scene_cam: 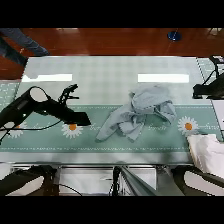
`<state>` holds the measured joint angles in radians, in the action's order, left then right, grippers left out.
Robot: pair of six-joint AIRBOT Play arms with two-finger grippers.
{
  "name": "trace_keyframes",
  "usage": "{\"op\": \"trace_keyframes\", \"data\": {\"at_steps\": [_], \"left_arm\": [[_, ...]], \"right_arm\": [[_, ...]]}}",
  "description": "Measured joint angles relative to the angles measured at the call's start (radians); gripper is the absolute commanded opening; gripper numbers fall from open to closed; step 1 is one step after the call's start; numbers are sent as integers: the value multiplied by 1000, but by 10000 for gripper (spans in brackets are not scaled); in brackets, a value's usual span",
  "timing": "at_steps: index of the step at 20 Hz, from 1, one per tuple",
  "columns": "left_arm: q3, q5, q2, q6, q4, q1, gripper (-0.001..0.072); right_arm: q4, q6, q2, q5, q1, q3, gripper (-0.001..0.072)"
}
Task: Fold the shirts.
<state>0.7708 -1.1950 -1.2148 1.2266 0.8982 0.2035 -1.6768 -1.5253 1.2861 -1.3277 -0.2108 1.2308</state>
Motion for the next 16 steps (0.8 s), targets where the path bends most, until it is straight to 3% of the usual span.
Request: {"op": "trace_keyframes", "data": {"at_steps": [13, 14, 16], "left_arm": [[-56, 82, -244, -116, -343, 194, 713], [-53, 96, -256, -126, -368, 211, 556], [-40, 152, -276, -142, -385, 245, 93]], "right_arm": [[53, 18, 0, -3, -10, 0, 591], [54, 19, 0, -5, -10, 0, 591], [54, 19, 0, -7, -10, 0, 591]]}}
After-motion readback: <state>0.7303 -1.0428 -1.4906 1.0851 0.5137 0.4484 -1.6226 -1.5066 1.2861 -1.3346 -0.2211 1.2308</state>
